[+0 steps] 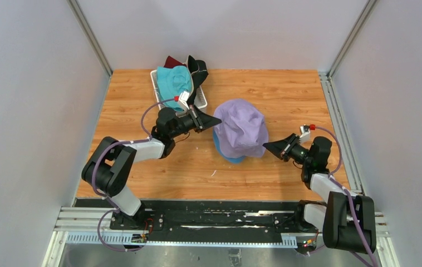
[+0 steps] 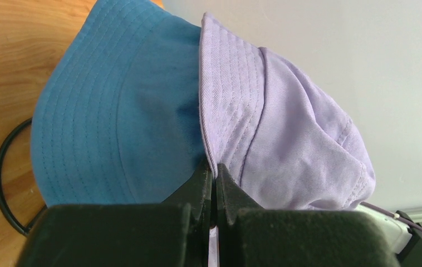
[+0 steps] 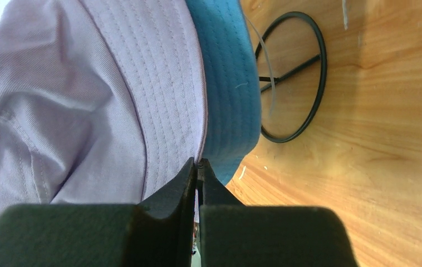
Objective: Stack the hats
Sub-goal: Stack the hat on the hat.
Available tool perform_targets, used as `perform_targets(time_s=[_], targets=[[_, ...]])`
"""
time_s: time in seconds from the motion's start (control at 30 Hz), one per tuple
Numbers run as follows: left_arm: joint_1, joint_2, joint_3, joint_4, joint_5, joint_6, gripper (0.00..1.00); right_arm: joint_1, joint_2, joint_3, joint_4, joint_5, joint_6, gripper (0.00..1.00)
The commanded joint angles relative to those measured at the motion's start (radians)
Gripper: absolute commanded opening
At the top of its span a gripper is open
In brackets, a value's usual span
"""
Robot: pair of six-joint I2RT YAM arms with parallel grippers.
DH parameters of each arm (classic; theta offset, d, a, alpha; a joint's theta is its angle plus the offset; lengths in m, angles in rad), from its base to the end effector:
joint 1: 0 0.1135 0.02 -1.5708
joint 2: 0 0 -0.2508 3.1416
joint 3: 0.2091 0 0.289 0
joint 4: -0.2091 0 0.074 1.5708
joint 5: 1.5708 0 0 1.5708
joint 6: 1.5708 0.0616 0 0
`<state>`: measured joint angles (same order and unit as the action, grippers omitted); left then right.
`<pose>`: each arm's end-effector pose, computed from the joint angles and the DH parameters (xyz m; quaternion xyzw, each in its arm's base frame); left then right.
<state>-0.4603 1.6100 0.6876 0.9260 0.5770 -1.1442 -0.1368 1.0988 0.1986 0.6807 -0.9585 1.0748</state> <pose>0.3201 -0.1962 0.1755 -0.0370 0.7051 -0.6278 0.3277 0.2401 0.0178 0.1289 0.1572 0.7334 0.5718 0.3324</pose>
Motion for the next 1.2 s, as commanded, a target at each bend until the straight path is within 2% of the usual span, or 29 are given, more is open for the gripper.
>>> perform_targets(time_s=[0.0, 0.3, 0.5, 0.7, 0.97, 1.17], targets=[[0.026, 0.063, 0.025, -0.076, -0.016, 0.018, 0.0, -0.024, 0.013, 0.07, 0.048, -0.027, -0.024, 0.01], [0.032, 0.139, 0.167, -0.206, -0.014, 0.05, 0.0, -0.031, 0.043, 0.183, -0.054, 0.004, -0.083, 0.01], [0.032, 0.259, 0.196, -0.113, 0.006, -0.006, 0.0, -0.056, 0.197, 0.153, 0.103, -0.02, -0.042, 0.01], [0.031, 0.276, 0.223, -0.062, 0.025, -0.051, 0.0, -0.073, 0.232, 0.154, 0.159, -0.018, -0.019, 0.01], [0.031, 0.249, 0.298, -0.15, 0.038, -0.031, 0.0, -0.087, 0.163, 0.239, -0.006, 0.027, -0.074, 0.01], [0.025, 0.298, 0.343, -0.156, 0.044, -0.038, 0.0, -0.112, 0.226, 0.288, -0.099, 0.079, -0.12, 0.01]])
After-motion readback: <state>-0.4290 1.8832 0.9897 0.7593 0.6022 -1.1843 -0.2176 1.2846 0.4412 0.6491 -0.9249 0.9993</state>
